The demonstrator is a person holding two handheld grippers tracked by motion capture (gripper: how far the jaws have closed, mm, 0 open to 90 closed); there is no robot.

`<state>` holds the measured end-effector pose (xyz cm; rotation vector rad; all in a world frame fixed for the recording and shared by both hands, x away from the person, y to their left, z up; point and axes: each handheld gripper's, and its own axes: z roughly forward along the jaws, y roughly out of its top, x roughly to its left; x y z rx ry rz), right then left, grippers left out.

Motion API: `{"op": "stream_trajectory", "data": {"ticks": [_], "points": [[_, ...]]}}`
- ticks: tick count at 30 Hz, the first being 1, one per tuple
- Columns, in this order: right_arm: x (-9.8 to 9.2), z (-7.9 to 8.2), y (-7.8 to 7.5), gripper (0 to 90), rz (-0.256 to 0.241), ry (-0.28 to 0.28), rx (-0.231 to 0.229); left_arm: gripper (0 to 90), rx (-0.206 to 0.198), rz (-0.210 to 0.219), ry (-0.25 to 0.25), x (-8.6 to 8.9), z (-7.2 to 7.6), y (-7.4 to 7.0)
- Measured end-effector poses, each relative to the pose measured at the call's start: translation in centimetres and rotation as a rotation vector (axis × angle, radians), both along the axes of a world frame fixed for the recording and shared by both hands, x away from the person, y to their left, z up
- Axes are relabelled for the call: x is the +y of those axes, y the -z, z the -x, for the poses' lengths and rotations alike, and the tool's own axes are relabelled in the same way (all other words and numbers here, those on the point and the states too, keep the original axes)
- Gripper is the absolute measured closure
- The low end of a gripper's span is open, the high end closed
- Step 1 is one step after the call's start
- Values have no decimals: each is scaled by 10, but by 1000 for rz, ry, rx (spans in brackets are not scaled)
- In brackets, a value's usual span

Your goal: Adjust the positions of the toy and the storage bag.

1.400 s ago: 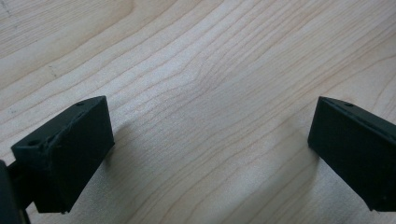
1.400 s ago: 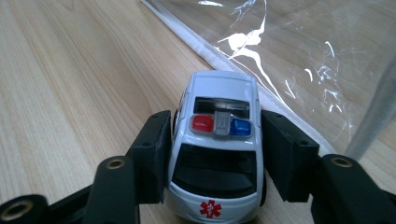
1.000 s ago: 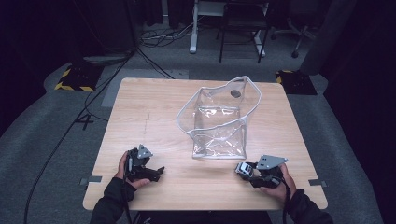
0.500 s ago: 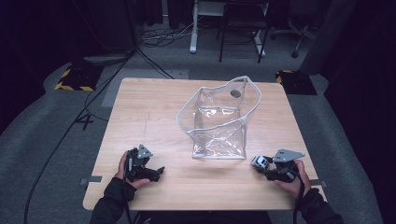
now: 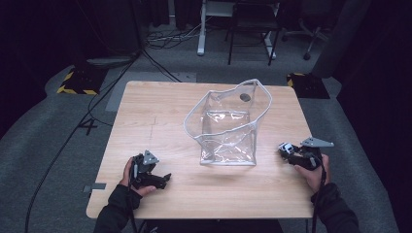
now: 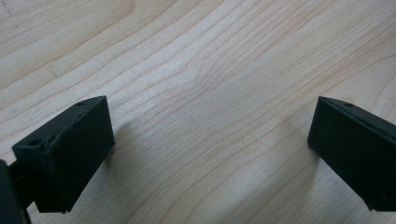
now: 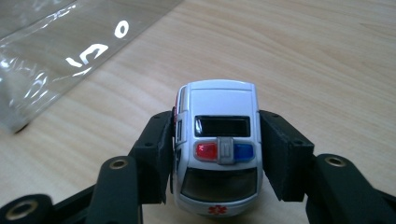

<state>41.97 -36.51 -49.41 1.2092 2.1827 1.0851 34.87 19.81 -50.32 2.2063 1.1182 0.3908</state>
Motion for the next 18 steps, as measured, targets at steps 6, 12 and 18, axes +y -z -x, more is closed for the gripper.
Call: {"op": "stream_trajectory", "data": {"ticks": [6, 12, 18], "points": [[-5, -28, 1, 484, -6, 32, 17, 5, -3, -3, -3, 0, 0, 0], [3, -44, 3, 483, 7, 45, 15, 6, -3, -3, -3, 0, 0, 0], [9, -46, 7, 442, 4, 43, 24, 6, -2, -3, -2, 0, 0, 0]]}}
